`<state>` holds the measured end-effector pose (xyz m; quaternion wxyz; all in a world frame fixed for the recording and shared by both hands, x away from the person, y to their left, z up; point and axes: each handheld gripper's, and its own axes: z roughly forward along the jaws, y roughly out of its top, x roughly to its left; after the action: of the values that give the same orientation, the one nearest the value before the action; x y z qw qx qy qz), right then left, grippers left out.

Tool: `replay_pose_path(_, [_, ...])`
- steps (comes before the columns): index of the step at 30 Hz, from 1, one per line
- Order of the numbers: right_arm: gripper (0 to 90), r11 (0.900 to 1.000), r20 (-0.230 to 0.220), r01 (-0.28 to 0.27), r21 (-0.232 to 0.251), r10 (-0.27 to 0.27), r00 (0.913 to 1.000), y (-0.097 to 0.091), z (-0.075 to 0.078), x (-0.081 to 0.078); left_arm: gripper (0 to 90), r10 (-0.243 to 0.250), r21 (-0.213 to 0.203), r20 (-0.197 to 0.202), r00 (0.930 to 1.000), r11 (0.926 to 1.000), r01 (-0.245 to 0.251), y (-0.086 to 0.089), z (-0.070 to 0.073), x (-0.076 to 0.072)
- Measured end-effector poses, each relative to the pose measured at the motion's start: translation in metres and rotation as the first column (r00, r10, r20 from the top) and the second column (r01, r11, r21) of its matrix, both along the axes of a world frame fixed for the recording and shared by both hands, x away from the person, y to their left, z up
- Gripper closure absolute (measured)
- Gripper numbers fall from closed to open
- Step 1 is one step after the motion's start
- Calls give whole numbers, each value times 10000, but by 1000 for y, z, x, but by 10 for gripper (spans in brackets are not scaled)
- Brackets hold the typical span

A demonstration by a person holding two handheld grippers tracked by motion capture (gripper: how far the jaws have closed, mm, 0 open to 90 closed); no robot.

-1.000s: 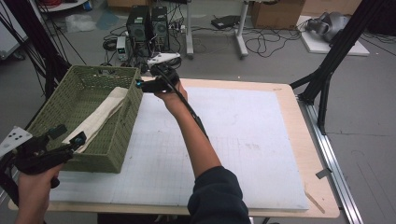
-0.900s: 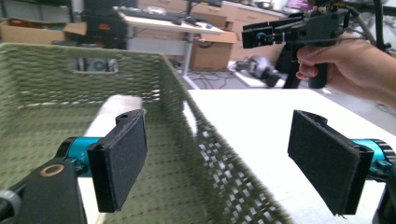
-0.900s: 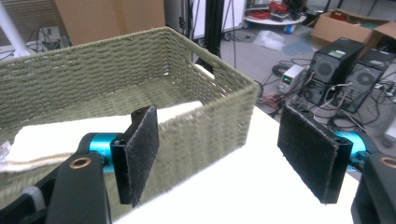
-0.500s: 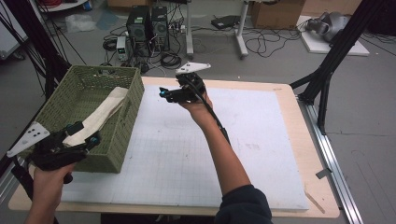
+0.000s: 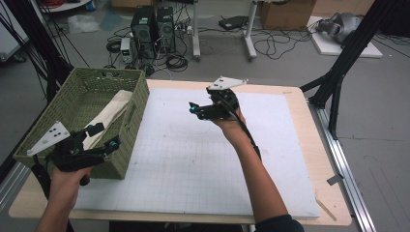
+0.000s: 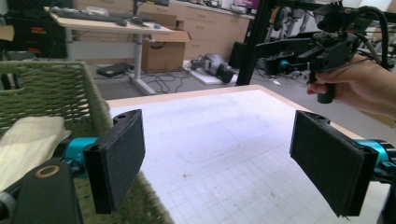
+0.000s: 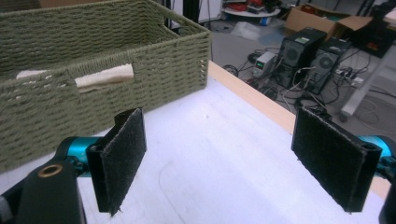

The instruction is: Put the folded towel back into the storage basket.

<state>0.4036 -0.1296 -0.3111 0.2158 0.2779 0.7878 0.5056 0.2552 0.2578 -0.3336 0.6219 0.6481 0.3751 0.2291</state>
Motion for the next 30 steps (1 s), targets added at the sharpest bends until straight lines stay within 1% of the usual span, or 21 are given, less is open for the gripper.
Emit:
replay_pose_path(2, [169,9999,36,108,7,-108,9999,-10,-2,-7,185,-100,57,78,9999,9999,99,-4,1,1])
replay_pose_path(4, [169,9997,63,253,12,-253,9997,-21,-4,-12,187,-231,27,105,9997,9997,231,-9,1,3])
replay_pose_path(7, [169,9988,69,489,87,-490,9988,-35,-6,-18,187,-391,91,171,9991,9992,390,-15,0,6])
replay_pose_path(10, [169,9971,70,720,230,-722,9974,-47,-9,-24,187,-580,49,150,9982,9983,579,-22,-1,9])
replay_pose_path(11, [169,9964,24,814,231,-815,9967,-51,-9,-26,187,-694,-1,141,9975,9976,695,-24,-1,11])
replay_pose_path(14, [169,9943,58,1039,247,-1041,9946,-62,-13,-32,186,-953,61,189,9953,9954,952,-32,-2,15])
replay_pose_path(17, [169,9921,75,1242,189,-1243,9922,-72,-17,-39,184,-1297,-64,267,9912,9915,1299,-41,-5,20])
replay_pose_path(19, [169,9903,129,1380,171,-1383,9903,-79,-20,-43,184,-1480,4,322,9885,9890,1481,-47,-7,23])
replay_pose_path(23, [169,9858,197,1662,251,-1667,9858,-90,-26,-53,184,-1637,295,263,9862,9862,1629,-59,-12,28])
replay_pose_path(25, [169,9837,213,1781,252,-1786,9837,-95,-30,-58,188,-1674,438,333,9853,9852,1659,-65,-13,29])
replay_pose_path(27, [169,9810,252,1920,271,-1927,9809,-100,-33,-63,188,-1772,463,376,9835,9834,1754,-69,-14,31])
replay_pose_path(30, [169,9753,232,2190,302,-2197,9753,-109,-38,-72,189,-1872,452,294,9819,9816,1858,-76,-16,32])
